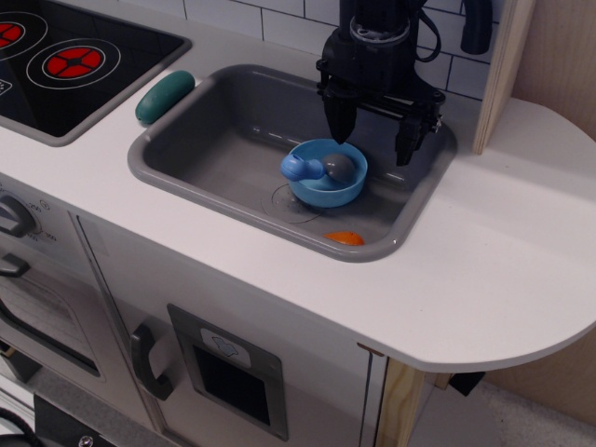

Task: Take spoon out of bowl sink

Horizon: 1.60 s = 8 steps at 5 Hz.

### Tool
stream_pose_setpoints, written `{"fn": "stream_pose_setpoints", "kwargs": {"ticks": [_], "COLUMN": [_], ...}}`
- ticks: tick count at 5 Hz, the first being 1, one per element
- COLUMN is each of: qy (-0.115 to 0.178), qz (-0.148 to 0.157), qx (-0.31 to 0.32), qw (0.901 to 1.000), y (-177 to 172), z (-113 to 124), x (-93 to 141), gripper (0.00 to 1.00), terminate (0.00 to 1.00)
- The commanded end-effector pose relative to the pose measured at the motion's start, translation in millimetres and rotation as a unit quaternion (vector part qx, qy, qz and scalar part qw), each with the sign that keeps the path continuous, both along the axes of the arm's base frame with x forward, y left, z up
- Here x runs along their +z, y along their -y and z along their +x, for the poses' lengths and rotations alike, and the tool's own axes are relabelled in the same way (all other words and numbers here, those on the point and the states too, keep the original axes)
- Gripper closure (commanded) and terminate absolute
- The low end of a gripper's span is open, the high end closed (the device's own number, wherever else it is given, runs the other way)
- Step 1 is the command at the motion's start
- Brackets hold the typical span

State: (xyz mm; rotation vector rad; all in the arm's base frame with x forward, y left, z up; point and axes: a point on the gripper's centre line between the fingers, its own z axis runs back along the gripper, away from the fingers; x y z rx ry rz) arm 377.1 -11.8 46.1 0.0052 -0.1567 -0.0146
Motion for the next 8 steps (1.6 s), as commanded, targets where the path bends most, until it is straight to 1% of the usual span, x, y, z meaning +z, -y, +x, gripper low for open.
{"fn": "stream_pose_setpoints", "kwargs": {"ticks": [1,2,3,4,5,6,7,8], "qy": [0.000,-0.008,-0.031,-0.062,-0.060,-0.044,-0.058,-0.058], "qz": [0.000,0.002,0.023,0.046,0.067,0.048,0.056,0.065], "qx": [0.000,-0.071,-0.110,-0.143,-0.148,-0.153,-0.161,-0.156], "qw": [1.0000,0.9974,0.9932,0.9868,0.9850,0.9860,0.9837,0.9839], "y": [0,-17,-31,-47,-54,-52,-48,-49], "z": [0,-4,-3,-1,-3,-7,-13,-12], "x": [0,9,12,14,7,4,-5,-11], "gripper": [0.00,0.00,0.00,0.00,0.00,0.00,0.00,0.00], "terminate": [0.00,0.00,0.00,0.00,0.00,0.00,0.00,0.00]}}
